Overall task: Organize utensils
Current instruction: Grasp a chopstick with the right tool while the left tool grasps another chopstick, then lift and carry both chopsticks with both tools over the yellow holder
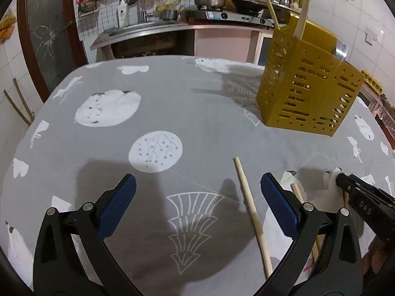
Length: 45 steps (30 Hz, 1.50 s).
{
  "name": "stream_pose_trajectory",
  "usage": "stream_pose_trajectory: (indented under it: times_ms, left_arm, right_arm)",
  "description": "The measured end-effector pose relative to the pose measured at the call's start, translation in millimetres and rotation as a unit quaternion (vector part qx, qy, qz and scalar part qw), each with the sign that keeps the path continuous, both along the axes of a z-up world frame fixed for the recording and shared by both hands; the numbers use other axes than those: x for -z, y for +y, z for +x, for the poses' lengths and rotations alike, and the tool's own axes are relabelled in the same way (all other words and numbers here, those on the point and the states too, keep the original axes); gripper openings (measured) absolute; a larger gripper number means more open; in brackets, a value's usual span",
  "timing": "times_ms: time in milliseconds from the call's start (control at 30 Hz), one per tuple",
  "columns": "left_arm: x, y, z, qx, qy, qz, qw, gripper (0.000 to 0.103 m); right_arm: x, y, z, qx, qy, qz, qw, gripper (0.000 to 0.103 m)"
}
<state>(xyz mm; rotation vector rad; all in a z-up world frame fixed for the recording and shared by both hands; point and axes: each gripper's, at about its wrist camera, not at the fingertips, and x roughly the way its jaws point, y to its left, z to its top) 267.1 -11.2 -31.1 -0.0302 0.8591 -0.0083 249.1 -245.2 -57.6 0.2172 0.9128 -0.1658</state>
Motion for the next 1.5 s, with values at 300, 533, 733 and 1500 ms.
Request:
stream_pose_trajectory:
  times_ms: [300, 533, 733, 1500]
  left_arm:
    - [10, -18, 6, 0.019, 0.026, -0.001, 0.9995, 0.097]
    - [19, -36, 11, 0.048, 0.057, -0.005, 0.9972, 0.071]
    - [18, -38, 19, 0.048, 0.059, -0.010, 0.9970, 0.044]
    - [-29, -32, -16, 0.078, -0.021, -0.040, 0.9959, 0.005]
  right_arm:
    - [-4, -5, -1, -0.039, -0.001, -0.007, 0.999, 0.005]
    - [-6, -25, -8, -0.040, 0.002, -0.002, 0.999, 0.005]
    - [-3, -36, -8, -0.038, -0.004, 0.019, 0.999, 0.005]
    - [-49, -51, -48, -0.033, -0.084, 0.021, 0.996, 0.005]
